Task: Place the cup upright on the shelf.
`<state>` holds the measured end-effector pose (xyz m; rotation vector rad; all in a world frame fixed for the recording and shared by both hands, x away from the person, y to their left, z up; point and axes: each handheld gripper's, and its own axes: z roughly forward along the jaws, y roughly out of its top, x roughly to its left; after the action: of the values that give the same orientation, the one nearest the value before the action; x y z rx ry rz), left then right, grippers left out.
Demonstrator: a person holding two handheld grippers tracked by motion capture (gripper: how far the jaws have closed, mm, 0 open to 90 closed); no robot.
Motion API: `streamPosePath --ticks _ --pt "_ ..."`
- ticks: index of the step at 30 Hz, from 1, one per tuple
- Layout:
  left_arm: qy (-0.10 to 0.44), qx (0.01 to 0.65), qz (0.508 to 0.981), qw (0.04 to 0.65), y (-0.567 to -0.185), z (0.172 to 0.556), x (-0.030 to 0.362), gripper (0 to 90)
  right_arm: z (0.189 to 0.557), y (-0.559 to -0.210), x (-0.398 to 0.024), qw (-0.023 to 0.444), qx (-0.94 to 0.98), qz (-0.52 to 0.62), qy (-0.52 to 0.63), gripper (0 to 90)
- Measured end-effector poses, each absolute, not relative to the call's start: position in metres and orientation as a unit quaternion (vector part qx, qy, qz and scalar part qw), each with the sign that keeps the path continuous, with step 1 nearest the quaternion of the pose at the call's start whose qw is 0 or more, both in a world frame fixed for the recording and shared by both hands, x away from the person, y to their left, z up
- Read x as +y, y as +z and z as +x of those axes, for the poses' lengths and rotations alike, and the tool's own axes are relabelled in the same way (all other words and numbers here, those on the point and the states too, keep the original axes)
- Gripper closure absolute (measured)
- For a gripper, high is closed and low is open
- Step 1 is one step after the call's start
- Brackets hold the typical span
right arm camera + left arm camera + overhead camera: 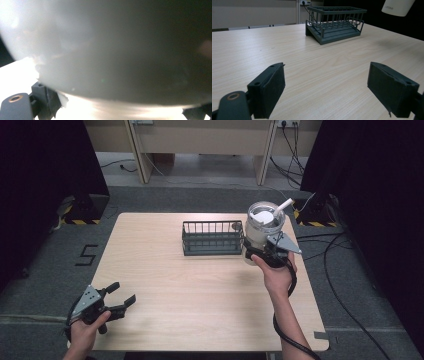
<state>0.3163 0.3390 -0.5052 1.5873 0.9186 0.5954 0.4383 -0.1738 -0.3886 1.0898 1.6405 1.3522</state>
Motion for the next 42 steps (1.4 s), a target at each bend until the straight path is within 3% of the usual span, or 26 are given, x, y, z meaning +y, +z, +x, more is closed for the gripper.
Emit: streamPosePath --ticks 42 --pt "0.253 0.39 0.676 0.572 -0.505 0.317 0.339 14.1 0.473 -0.37 -0.139 0.358 0.641 0.412 0.541 11.4"
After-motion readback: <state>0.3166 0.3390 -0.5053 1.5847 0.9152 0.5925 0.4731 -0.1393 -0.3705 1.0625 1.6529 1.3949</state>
